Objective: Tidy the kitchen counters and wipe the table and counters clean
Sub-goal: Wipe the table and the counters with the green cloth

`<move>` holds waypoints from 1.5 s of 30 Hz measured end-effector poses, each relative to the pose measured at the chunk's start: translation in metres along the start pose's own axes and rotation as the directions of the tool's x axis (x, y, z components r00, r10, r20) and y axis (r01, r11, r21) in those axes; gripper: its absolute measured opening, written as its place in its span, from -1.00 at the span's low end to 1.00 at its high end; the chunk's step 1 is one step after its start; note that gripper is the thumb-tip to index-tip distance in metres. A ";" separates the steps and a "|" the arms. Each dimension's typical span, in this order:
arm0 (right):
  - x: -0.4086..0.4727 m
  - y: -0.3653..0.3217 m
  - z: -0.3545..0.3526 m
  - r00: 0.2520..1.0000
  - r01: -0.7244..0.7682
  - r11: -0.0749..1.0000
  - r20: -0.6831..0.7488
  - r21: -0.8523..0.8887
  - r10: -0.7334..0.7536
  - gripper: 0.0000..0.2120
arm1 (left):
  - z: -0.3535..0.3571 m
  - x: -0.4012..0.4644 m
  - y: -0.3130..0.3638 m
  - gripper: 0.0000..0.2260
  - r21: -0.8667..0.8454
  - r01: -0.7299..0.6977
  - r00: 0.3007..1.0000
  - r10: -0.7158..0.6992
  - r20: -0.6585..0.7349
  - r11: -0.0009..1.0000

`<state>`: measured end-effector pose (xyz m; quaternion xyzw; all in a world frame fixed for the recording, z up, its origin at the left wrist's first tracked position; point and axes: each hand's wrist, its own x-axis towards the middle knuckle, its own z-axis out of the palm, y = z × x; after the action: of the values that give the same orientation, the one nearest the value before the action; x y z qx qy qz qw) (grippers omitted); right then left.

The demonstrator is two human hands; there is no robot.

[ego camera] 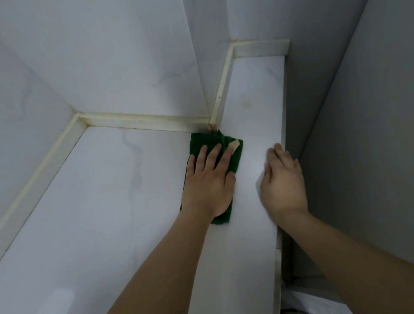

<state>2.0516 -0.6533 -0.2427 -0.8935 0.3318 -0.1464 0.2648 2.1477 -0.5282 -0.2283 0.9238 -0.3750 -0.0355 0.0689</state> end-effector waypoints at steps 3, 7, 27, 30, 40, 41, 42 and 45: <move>0.001 0.003 0.002 1.000 -0.015 0.998 -0.017 0.060 0.016 -0.60 | 0.000 0.028 0.005 -0.48 -0.016 0.028 1.000 -0.028 -0.008 0.999; 0.004 0.004 0.005 0.999 -0.032 0.990 -0.030 0.140 0.037 -0.58 | 0.002 0.036 0.004 -0.49 -0.009 0.029 0.999 -0.029 -0.015 1.000; -0.002 0.014 0.007 0.986 -0.126 0.872 -0.039 0.473 0.163 -0.49 | 0.011 0.016 0.038 -0.48 0.011 -0.027 1.000 0.027 0.001 1.000; 0.000 0.014 0.009 0.987 -0.107 0.898 -0.060 0.428 0.147 -0.48 | 0.012 0.035 0.041 -0.48 0.005 0.002 1.000 -0.002 -0.015 1.000; 0.011 -0.024 -0.021 0.986 0.024 0.997 -0.161 -0.079 -0.036 -0.59 | -0.012 0.004 -0.016 -0.50 -0.285 0.379 0.906 -0.415 -0.080 0.881; 0.015 -0.036 -0.023 0.980 0.085 0.992 -0.171 -0.093 -0.100 -0.60 | -0.009 0.002 -0.023 -0.49 -0.241 0.423 0.896 -0.443 -0.037 0.874; 0.019 -0.049 -0.022 0.976 0.154 0.980 -0.135 -0.129 -0.172 -0.59 | -0.006 0.002 -0.027 -0.48 -0.197 0.440 0.893 -0.450 -0.008 0.876; 0.029 -0.074 -0.004 0.964 0.262 0.940 0.113 -0.221 -0.242 -0.51 | 0.002 0.002 -0.029 -0.46 -0.085 0.427 0.902 -0.430 -0.028 0.900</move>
<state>2.1094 -0.6274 -0.1951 -0.9589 0.2182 -0.1011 0.1507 2.1690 -0.5098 -0.2352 0.9809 -0.1594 -0.0431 0.1032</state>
